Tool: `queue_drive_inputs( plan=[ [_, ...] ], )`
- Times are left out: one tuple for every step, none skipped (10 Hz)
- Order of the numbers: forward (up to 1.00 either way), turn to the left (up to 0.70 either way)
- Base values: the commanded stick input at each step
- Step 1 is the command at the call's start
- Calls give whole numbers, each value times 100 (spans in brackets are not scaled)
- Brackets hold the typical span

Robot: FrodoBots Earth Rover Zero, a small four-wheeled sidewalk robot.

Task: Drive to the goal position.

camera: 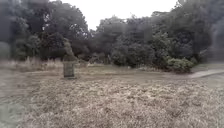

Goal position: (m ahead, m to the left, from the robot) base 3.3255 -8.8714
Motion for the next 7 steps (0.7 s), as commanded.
queue_drive_inputs(
  plan=[
    [45,0],
    [45,0],
    [45,0],
    [0,0],
    [0,0],
    [0,0],
    [0,0]
  ],
)
